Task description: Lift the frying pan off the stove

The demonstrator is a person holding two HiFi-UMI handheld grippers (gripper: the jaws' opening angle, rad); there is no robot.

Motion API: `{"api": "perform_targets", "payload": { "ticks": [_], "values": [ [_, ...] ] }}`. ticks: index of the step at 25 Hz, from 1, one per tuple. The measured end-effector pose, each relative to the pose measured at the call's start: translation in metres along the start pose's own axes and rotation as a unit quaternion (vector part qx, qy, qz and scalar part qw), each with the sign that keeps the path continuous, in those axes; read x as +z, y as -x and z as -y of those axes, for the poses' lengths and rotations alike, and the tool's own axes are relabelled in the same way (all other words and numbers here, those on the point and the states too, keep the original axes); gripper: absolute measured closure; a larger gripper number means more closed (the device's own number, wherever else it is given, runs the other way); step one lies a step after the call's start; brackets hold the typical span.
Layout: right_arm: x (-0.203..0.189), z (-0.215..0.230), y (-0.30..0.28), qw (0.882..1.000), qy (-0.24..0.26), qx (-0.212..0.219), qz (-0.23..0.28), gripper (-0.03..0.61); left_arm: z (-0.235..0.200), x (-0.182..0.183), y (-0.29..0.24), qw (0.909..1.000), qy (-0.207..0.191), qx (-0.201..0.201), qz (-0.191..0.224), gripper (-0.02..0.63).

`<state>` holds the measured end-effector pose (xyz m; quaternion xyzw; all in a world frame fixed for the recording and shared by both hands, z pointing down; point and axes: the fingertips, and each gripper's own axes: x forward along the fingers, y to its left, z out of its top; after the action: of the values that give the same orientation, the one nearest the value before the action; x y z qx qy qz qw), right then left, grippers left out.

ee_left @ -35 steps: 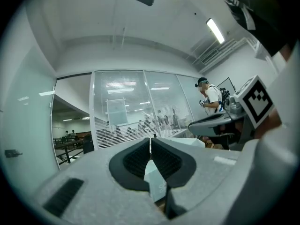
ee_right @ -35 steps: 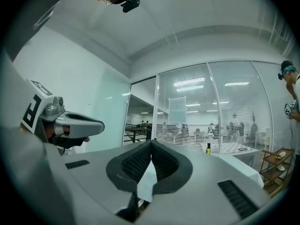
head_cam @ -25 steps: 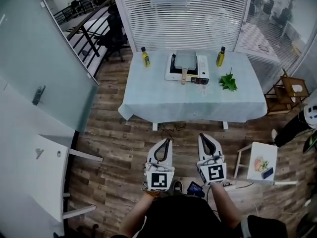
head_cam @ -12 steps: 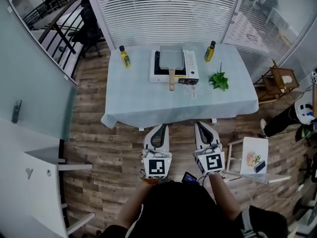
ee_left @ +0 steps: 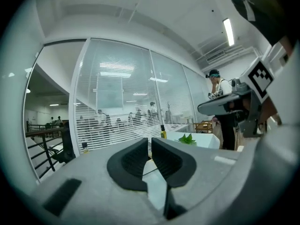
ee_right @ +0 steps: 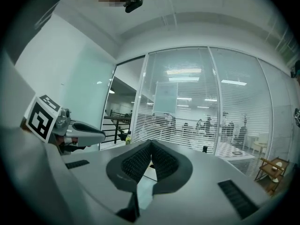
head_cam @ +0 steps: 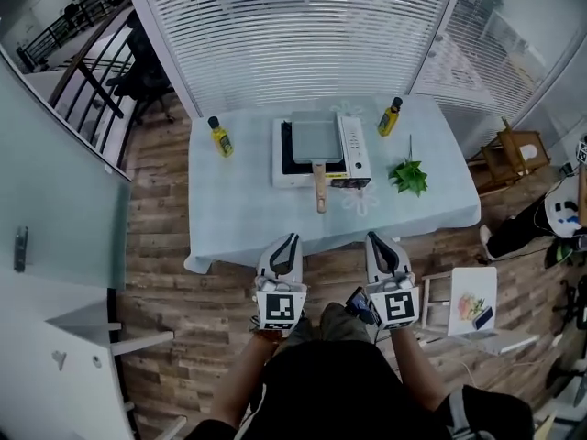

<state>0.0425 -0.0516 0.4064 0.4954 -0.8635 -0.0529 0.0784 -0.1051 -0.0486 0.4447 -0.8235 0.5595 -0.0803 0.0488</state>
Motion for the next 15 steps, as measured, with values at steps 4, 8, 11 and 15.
{"api": "perform_targets", "payload": {
  "ticks": [4, 8, 11, 15],
  "values": [
    [-0.015, 0.019, -0.025, 1.000, 0.011, 0.000, -0.015, 0.577, -0.010, 0.004, -0.028, 0.9989, -0.025, -0.035, 0.018, 0.589],
    [-0.028, 0.042, -0.065, 1.000, 0.007, 0.016, -0.022, 0.577, -0.020, -0.006, -0.063, 0.9986, -0.030, -0.044, 0.003, 0.589],
    [-0.029, 0.060, -0.098, 0.999, 0.015, 0.041, -0.021, 0.577, -0.027, -0.010, -0.091, 0.9984, -0.033, -0.042, -0.014, 0.589],
    [-0.035, 0.087, -0.138, 0.998, 0.009, 0.065, -0.013, 0.577, -0.030, -0.023, -0.120, 0.9980, -0.017, -0.042, -0.044, 0.589]
  ]
}}
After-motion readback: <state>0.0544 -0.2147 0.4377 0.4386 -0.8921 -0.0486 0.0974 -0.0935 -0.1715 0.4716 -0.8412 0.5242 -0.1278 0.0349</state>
